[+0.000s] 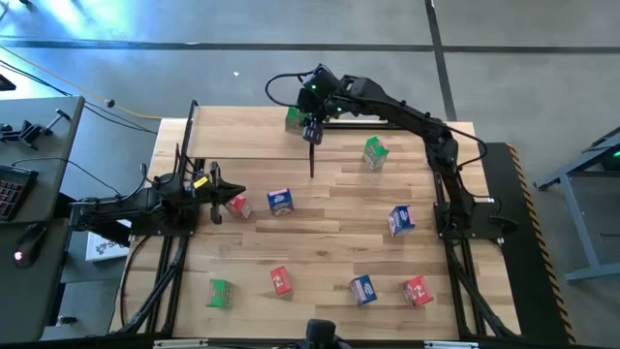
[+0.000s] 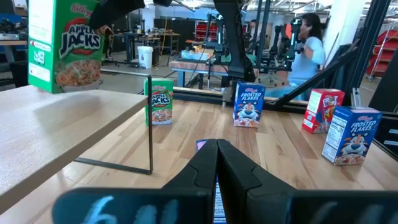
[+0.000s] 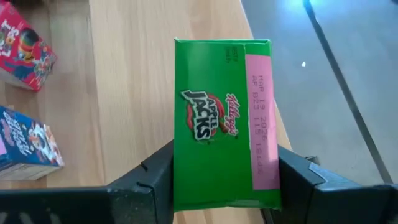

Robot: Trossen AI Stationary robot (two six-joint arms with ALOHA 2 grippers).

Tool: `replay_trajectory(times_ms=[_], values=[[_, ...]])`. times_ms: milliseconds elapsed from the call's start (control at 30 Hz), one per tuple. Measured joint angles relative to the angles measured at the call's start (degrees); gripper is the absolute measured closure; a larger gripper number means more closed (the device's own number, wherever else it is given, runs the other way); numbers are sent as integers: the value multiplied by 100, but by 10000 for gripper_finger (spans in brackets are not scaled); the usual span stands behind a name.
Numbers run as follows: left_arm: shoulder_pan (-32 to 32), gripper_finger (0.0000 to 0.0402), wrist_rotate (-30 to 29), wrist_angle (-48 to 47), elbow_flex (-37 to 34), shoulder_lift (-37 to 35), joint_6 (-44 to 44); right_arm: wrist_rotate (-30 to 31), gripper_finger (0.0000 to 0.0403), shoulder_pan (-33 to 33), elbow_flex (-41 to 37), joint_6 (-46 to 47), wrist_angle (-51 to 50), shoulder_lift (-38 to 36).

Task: Stack cereal on shelf
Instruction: Put the middle green cereal box on the shelf

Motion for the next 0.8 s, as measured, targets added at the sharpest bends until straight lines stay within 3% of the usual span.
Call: replay_trajectory(times_ms=[233,500,800], values=[[1,398,-1,1,1,1,0,3,215,35,0,-27,266,257],[0,398,0,0,0,0,2,92,166,39,-7,-4,719,285],[0,398,0,0,1,0,2,257,162,68,-4,-148,999,148]])
